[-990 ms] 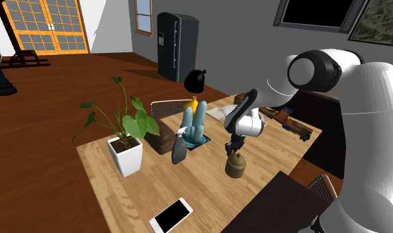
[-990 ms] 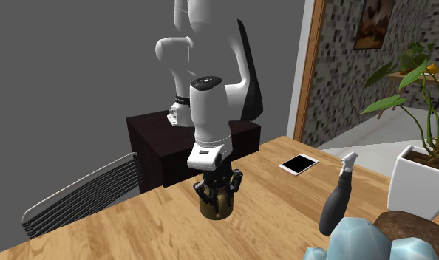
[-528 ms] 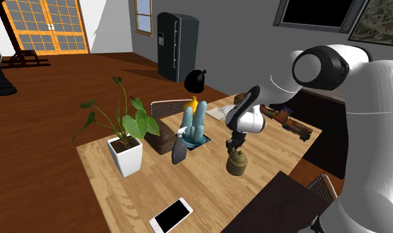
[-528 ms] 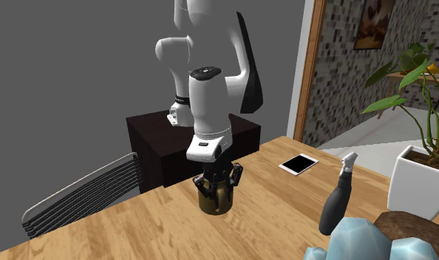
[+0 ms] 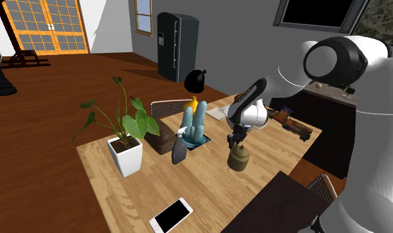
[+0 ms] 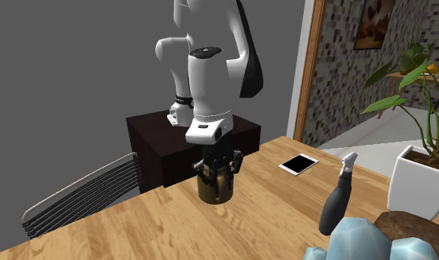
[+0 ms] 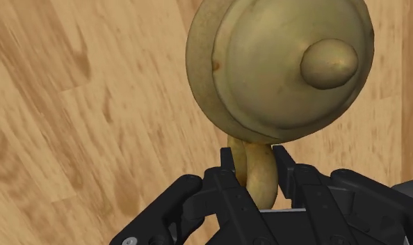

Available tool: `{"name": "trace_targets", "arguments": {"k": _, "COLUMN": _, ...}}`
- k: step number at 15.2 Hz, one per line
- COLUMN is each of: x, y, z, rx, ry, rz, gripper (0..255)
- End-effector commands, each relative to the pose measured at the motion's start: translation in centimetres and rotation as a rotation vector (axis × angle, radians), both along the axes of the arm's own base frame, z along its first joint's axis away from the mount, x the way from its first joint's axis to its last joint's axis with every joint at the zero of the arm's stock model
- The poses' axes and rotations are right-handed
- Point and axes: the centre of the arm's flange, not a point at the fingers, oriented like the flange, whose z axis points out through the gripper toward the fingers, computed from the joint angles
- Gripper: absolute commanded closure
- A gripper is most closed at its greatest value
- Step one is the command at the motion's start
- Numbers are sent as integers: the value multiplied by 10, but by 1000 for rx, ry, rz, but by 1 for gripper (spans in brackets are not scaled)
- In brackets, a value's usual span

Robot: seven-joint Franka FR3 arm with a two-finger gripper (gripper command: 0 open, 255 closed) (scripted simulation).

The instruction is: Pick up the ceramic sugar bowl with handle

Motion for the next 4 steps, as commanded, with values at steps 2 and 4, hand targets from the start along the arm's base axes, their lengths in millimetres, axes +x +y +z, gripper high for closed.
{"name": "trace_targets", "arguments": {"k": 2, "x": 0, "y": -1, "z": 17, "rx": 0, "ry": -1, "rz": 0, "gripper": 255}}
{"name": "trace_targets", "arguments": {"k": 4, "x": 0, "y": -1, "z": 17, "rx": 0, "ry": -1, "rz": 0, "gripper": 255}}
